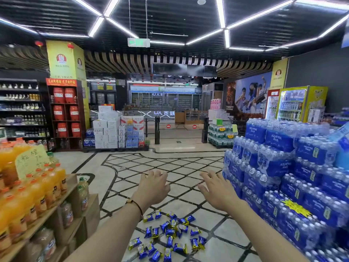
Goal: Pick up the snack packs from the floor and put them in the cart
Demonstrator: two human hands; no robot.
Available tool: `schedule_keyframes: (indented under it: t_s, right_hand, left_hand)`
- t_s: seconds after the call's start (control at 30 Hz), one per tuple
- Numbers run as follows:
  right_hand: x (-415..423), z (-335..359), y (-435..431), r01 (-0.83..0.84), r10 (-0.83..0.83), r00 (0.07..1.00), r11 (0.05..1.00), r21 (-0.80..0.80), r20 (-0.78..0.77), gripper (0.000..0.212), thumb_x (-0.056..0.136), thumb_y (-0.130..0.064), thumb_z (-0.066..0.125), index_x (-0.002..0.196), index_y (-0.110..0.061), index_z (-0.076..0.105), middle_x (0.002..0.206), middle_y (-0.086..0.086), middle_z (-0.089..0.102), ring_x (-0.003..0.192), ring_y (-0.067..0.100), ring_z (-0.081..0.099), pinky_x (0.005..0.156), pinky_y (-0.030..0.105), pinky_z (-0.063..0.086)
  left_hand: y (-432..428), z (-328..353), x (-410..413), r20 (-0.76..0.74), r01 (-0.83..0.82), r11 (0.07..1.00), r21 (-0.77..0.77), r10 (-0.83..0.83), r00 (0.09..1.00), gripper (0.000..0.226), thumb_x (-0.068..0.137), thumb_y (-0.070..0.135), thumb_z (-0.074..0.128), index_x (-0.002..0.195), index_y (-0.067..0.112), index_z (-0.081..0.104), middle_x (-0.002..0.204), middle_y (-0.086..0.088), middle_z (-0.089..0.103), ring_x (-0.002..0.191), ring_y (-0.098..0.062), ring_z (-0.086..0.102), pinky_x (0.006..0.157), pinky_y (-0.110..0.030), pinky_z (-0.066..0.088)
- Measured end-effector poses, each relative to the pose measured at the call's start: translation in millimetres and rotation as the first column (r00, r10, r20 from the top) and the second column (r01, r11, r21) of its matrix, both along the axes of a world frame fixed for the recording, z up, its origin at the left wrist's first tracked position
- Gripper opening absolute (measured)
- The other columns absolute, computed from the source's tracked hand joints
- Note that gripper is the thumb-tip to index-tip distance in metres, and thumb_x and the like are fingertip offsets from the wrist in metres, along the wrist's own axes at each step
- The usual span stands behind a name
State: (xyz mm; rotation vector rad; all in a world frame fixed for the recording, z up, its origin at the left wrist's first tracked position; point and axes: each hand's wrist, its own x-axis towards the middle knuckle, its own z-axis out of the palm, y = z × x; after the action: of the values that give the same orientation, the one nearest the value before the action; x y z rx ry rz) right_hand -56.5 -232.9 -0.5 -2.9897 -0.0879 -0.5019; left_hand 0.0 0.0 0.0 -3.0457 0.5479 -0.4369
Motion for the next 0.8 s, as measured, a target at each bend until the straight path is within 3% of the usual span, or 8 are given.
schedule_keyframes:
  t_s: [0.47,0.8]
  right_hand:
    - [62.0,-43.7,-30.3,-0.046,0.046,0.995,0.999,0.000,-0.087,0.049,0.100,-0.045,0.036,0.145,-0.029,0.030,0.144,0.003,0.040,0.130,0.029,0.035,0.099,0.049,0.040]
    - [202.7,-108.4,28.7,-0.109,0.096,0.982,0.991,-0.077,-0.162,0.047,0.099,-0.043,0.037,0.142,-0.025,0.030,0.139,0.005,0.042,0.126,0.030,0.037,0.098,0.050,0.041]
  left_hand:
    - [-31.7,-31.3,48.1,-0.050,-0.045,0.997,0.058,0.048,0.998,0.041,0.100,0.043,0.036,0.132,0.019,0.044,0.132,-0.007,0.051,0.121,-0.028,0.048,0.097,-0.046,0.040]
    - [24.0,-93.3,176.6,-0.153,-0.100,0.993,0.065,0.109,0.982,0.046,0.098,0.046,0.039,0.136,0.021,0.043,0.135,-0.007,0.050,0.122,-0.030,0.048,0.097,-0.049,0.043]
